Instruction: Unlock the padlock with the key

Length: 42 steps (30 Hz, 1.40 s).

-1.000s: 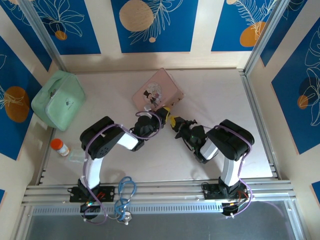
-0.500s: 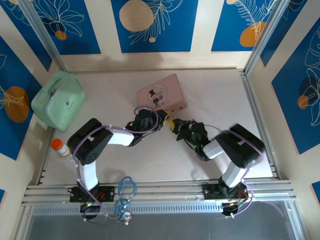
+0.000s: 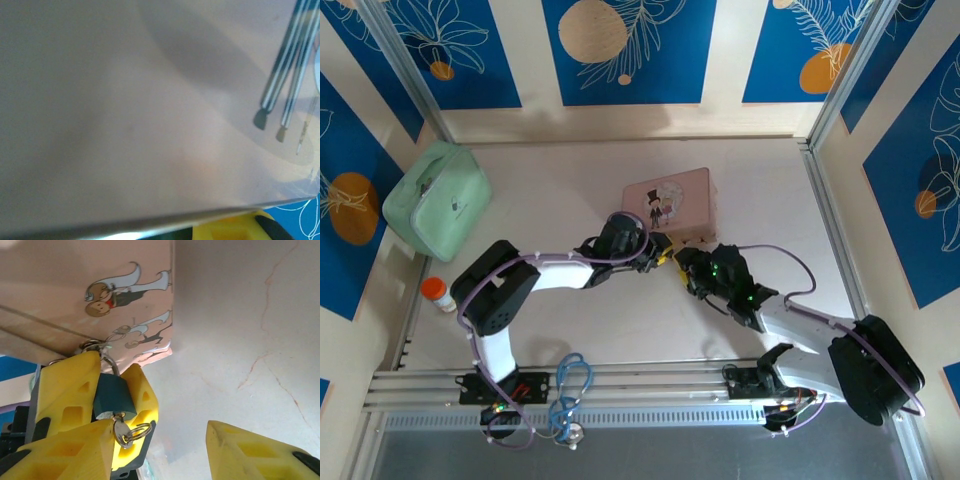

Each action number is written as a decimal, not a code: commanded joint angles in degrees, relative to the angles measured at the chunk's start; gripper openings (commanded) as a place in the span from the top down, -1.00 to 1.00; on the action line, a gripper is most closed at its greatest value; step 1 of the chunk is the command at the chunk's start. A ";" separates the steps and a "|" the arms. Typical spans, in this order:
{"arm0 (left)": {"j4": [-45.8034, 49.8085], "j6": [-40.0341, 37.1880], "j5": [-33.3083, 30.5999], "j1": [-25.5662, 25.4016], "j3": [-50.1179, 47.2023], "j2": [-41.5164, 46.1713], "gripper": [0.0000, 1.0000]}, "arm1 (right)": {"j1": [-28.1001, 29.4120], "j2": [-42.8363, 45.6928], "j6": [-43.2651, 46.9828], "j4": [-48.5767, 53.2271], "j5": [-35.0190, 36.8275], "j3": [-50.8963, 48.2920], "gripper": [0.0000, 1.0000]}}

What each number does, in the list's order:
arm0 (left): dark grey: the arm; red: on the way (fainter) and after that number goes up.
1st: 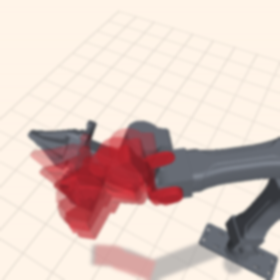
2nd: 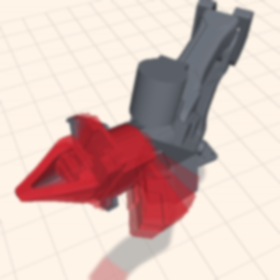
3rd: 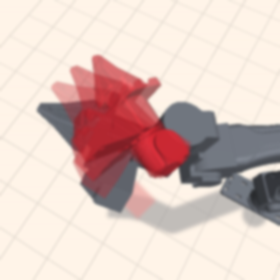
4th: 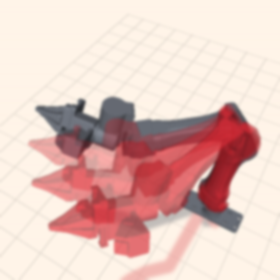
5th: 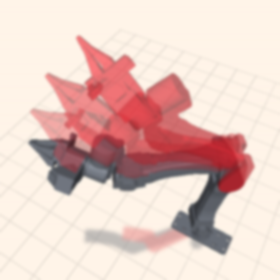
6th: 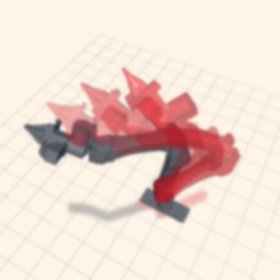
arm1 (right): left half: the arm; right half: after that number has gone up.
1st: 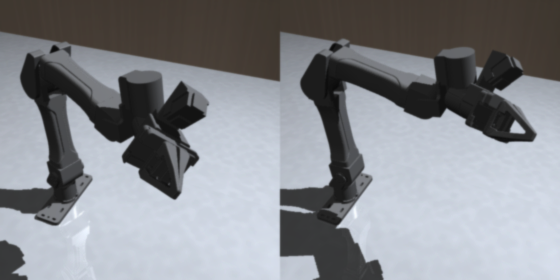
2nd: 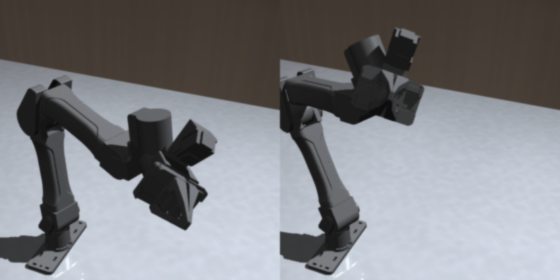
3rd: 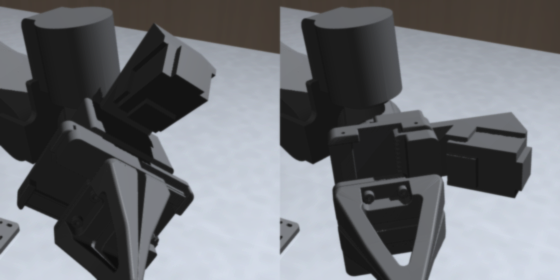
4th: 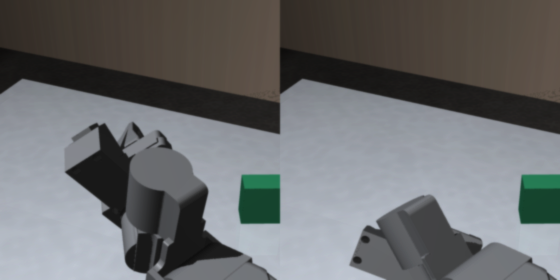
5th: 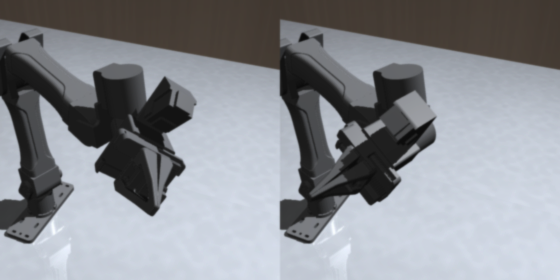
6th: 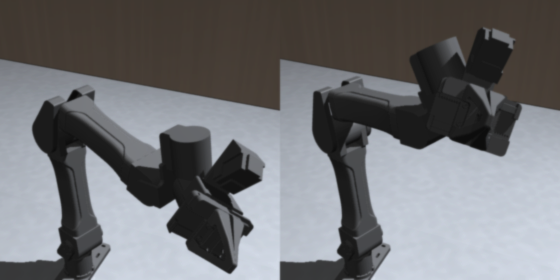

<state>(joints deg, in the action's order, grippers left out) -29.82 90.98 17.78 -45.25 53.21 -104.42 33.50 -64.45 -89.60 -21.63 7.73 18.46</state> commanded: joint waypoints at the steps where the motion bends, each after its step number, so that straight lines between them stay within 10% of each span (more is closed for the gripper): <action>1: 6.46 3.45 4.06 -0.40 0.73 -1.96 1.00 | 0.63 1.75 2.16 -1.55 2.32 -3.03 0.11; 16: 13.99 0.95 4.67 -0.44 4.44 -1.61 1.00 | 2.47 0.61 21.53 8.29 4.91 7.48 0.37; 31: 14.39 1.22 4.81 -0.45 5.15 -2.01 1.00 | 2.89 -4.31 22.28 7.73 5.31 8.60 0.77; 42: 13.90 1.39 4.89 -0.45 5.15 -2.22 1.00 | 5.00 -4.52 22.90 10.92 7.30 9.84 0.70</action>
<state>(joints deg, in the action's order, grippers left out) -19.11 88.97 18.39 -45.08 58.08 -104.75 37.78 -68.38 -67.22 -13.23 14.85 27.09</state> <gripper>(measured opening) 0.224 0.159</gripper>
